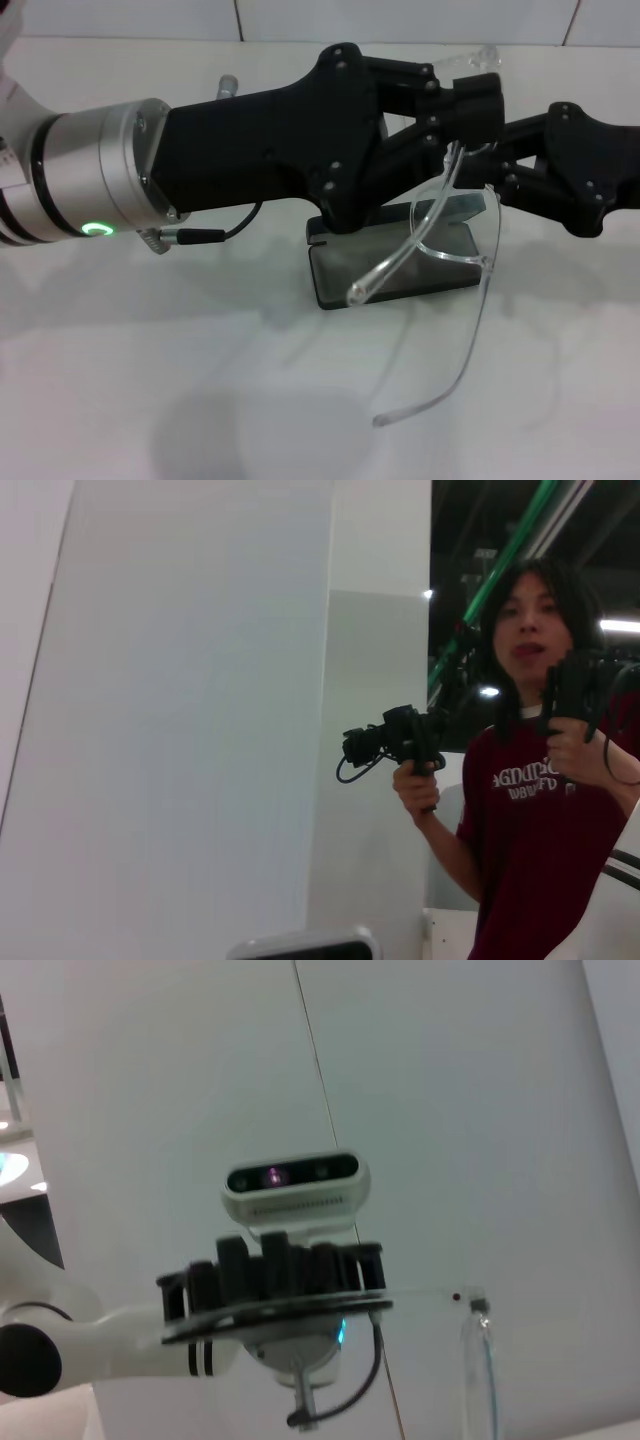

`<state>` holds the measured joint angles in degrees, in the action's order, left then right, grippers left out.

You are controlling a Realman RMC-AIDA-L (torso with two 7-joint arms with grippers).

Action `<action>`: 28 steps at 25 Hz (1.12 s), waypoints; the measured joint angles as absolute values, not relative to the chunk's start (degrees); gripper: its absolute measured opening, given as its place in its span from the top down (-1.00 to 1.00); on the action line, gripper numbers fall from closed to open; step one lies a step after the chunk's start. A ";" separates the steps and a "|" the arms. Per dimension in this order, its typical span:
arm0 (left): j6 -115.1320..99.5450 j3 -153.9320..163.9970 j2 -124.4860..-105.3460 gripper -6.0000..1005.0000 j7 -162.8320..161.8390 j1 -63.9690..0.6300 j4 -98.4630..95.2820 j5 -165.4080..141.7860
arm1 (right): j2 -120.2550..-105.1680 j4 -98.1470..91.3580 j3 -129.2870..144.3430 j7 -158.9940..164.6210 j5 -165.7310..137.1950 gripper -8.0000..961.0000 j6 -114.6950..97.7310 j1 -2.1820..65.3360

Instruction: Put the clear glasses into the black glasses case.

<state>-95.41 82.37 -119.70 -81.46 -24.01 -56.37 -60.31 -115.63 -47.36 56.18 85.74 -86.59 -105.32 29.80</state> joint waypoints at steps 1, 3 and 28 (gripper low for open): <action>-95.37 82.36 -119.70 0.83 -81.46 -24.01 -56.12 -60.31 | -115.63 -47.34 56.27 85.73 -86.19 0.78 -105.34 29.82; -95.27 82.36 -119.70 0.83 -81.37 -24.02 -55.70 -60.32 | -115.63 -47.28 56.25 85.71 -85.39 0.78 -105.62 29.81; -95.29 83.70 -119.93 0.82 -77.76 -24.54 -52.21 -56.29 | -115.45 -43.20 56.03 84.35 -84.14 0.78 -105.38 30.53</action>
<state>-95.29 83.70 -119.93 -77.76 -24.54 -52.21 -56.29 -115.45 -43.20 56.03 84.35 -84.14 -105.38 30.53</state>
